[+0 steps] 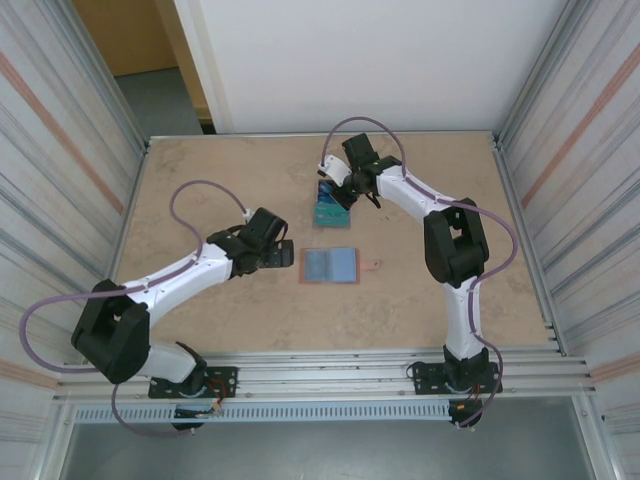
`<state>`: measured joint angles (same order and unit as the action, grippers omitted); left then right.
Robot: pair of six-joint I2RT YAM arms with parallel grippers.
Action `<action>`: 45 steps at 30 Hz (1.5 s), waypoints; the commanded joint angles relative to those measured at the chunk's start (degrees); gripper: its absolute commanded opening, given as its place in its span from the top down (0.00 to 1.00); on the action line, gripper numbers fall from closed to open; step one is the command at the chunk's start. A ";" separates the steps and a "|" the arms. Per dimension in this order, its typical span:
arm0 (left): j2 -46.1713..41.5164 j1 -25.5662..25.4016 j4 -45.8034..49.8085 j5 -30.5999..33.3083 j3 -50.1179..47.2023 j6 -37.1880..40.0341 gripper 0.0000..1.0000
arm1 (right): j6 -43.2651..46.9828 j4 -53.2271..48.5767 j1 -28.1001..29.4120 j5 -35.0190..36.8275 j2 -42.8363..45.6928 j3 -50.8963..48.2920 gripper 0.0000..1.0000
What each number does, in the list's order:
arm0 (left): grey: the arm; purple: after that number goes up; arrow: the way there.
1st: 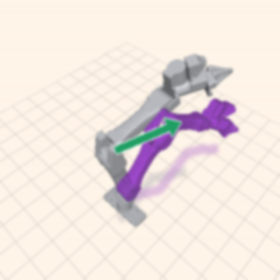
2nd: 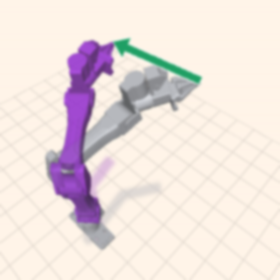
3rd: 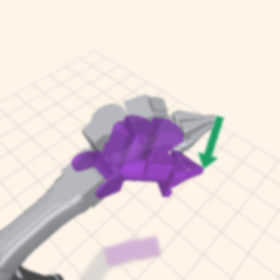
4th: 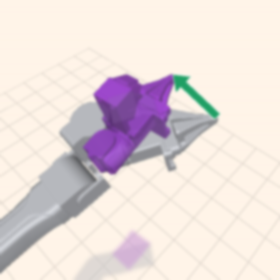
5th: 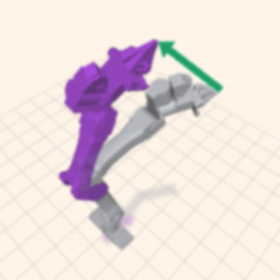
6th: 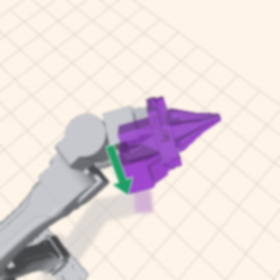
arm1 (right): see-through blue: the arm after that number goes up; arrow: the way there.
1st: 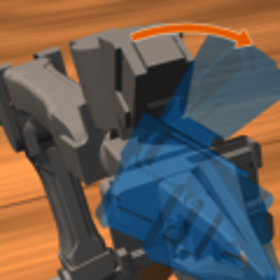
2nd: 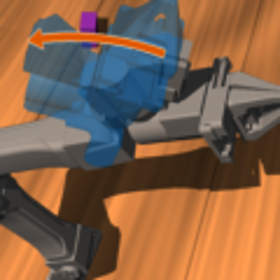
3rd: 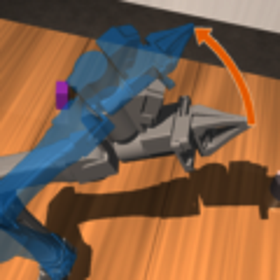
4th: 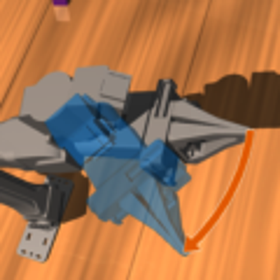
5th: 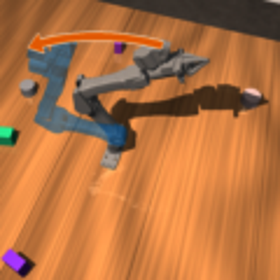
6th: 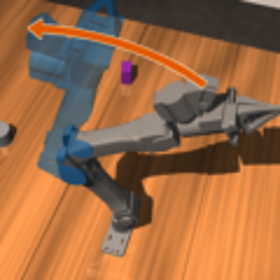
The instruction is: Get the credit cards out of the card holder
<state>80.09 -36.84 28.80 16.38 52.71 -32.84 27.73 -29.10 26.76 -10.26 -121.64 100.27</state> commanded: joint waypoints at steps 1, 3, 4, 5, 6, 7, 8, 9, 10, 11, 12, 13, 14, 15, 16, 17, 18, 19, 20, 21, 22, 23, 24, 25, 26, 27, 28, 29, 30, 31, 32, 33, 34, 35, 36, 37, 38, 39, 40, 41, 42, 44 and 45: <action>-2.15 0.44 1.08 -0.02 -0.06 0.18 0.01 | 1.71 -3.44 0.40 0.23 -1.75 1.18 1.00; -2.15 0.45 1.00 0.05 -0.06 0.18 0.01 | 2.20 -4.06 0.48 0.29 -1.90 1.18 1.00; -2.10 0.45 1.00 -0.02 -0.06 0.19 0.01 | 2.41 -4.44 0.52 0.46 -1.94 1.20 1.00; -2.09 0.45 1.00 -0.10 0.06 0.14 0.01 | 2.71 -4.85 0.57 0.74 -2.04 1.20 1.00; -2.09 0.45 0.92 -0.12 0.04 0.12 0.01 | 3.08 -5.28 0.65 0.93 -2.17 1.24 1.00; -2.03 0.45 0.89 -0.10 0.03 0.18 0.01 | 3.32 -5.65 0.74 1.18 -2.11 1.20 1.00; -1.97 0.52 0.84 -0.08 0.11 0.23 0.01 | 3.79 -6.21 0.75 1.14 -2.22 1.24 1.00; -1.98 0.53 0.78 -0.04 0.12 0.23 0.01 | 4.23 -6.78 0.89 1.02 -2.27 1.32 1.00; -1.97 0.54 0.75 -0.05 0.11 0.25 0.01 | 4.64 -7.19 0.93 0.94 -2.28 1.31 1.00; -1.96 0.54 0.67 -0.06 0.19 0.31 0.01 | 5.00 -7.60 1.01 0.95 -2.36 1.26 1.00; -1.85 0.56 0.72 -0.10 0.27 0.32 0.01 | 5.48 -7.96 1.12 0.95 -2.39 1.30 1.00; -1.85 0.53 0.68 -0.10 0.34 0.32 0.01 | 5.74 -8.12 1.23 1.22 -2.37 1.32 1.00; -1.77 0.52 0.78 -0.12 0.44 0.36 0.01 | 6.24 -8.40 1.34 1.38 -2.54 1.42 1.00; -1.67 0.53 0.81 -0.09 0.47 0.34 0.01 | 6.69 -8.83 1.43 1.54 -2.81 1.58 1.00; -1.69 0.54 0.82 -0.07 0.62 0.41 0.02 | 7.02 -9.06 1.45 1.64 -2.98 1.76 1.00; -1.69 0.53 0.82 -0.12 0.71 0.34 0.01 | 7.48 -9.77 1.51 1.60 -3.42 2.12 1.00; -1.76 0.52 0.90 -0.05 0.81 0.50 0.01 | 7.93 -10.76 1.55 1.37 -3.72 2.60 1.00; -1.74 0.54 0.91 -0.04 0.90 0.55 0.01 | 8.28 -11.84 1.63 1.08 -4.25 3.37 0.99; -1.65 0.53 0.91 -0.06 0.97 0.51 0.01 | 8.64 -12.80 1.71 1.10 -4.75 4.12 0.99; -1.69 0.53 0.86 -0.06 0.94 0.58 0.01 | 8.91 -13.73 1.81 1.24 -5.26 4.62 0.99; -1.57 0.54 0.86 -0.07 1.07 0.56 0.01 | 9.17 -14.20 1.89 1.84 -5.69 5.22 0.99; -1.48 0.53 0.88 -0.12 1.17 0.50 0.01 | 9.13 -14.23 1.98 2.57 -6.05 5.44 0.99; -1.36 0.54 0.90 -0.12 1.23 0.51 0.01 | 9.16 -14.23 1.98 2.79 -6.21 5.51 0.99; -1.18 0.51 0.87 -0.23 1.29 0.50 0.01 | 8.97 -14.15 1.90 2.72 -6.16 5.53 0.98; -1.12 0.53 0.89 -0.31 1.43 0.56 0.01 | 8.71 -13.99 1.90 2.68 -6.02 5.59 0.95; -1.08 0.54 0.90 -0.38 1.52 0.57 0.01 | 8.38 -13.85 1.81 2.60 -5.74 5.55 0.91; -1.06 0.54 0.91 -0.37 1.52 0.57 0.01 | 8.03 -13.71 1.73 2.42 -5.36 5.55 0.87; -1.15 0.54 1.04 -0.38 1.56 0.67 0.01 | 7.62 -13.39 1.67 2.51 -4.83 5.40 0.85; -1.22 0.51 1.06 -0.28 1.65 0.69 0.01 | 7.29 -13.04 1.63 2.54 -4.42 5.35 0.84; -1.30 0.54 1.17 -0.20 1.69 0.87 0.01 | 6.79 -12.80 1.48 2.44 -3.70 5.29 0.82; -1.49 0.54 1.13 -0.12 1.70 0.84 0.01 | 6.33 -12.53 1.37 2.40 -3.11 5.18 0.81; -1.61 0.54 1.16 -0.04 1.70 0.88 0.01 | 5.71 -12.26 1.27 2.38 -2.46 5.19 0.80; -1.72 0.53 1.15 -0.09 1.68 0.94 0.01 | 5.04 -11.93 1.15 2.27 -1.64 5.04 0.79; -1.78 0.49 1.17 -0.07 1.69 0.96 0.01 | 4.44 -11.57 1.08 2.23 -0.87 4.96 0.79; -1.87 0.51 1.09 -0.14 1.65 0.94 0.01 | 3.74 -11.06 1.01 2.09 0.32 4.53 0.78; -1.86 0.54 1.09 -0.12 1.62 0.98 0.01 | 2.82 -10.18 1.01 2.30 1.49 3.97 0.77; -1.95 0.52 1.06 -0.12 1.60 0.94 0.01 | 1.97 -9.13 1.02 2.69 2.54 3.31 0.77; -2.05 0.54 0.93 -0.19 1.43 0.94 0.01 | 0.62 -7.47 1.01 3.74 3.78 2.38 0.76; -2.18 0.54 0.83 -0.21 1.33 0.94 0.01 | -1.07 -5.53 1.10 5.54 5.01 1.28 0.74; -2.27 0.54 0.76 -0.31 1.20 0.94 0.01 | -2.80 -3.47 1.10 7.83 5.98 0.34 0.71; -2.39 0.52 0.72 -0.30 1.09 1.02 0.01 | -4.86 -1.34 1.27 12.56 6.55 -0.30 0.71; -2.65 0.60 0.48 -0.49 0.69 1.02 0.01 | -6.87 -0.44 1.45 17.40 7.21 -0.86 0.71; -2.90 0.63 0.32 -0.49 0.47 0.99 0.01 | -7.96 0.47 1.67 20.24 7.63 -1.58 0.70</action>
<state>79.79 -36.69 28.73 16.08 52.90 -32.56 25.39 -32.84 28.16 0.78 -116.97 100.16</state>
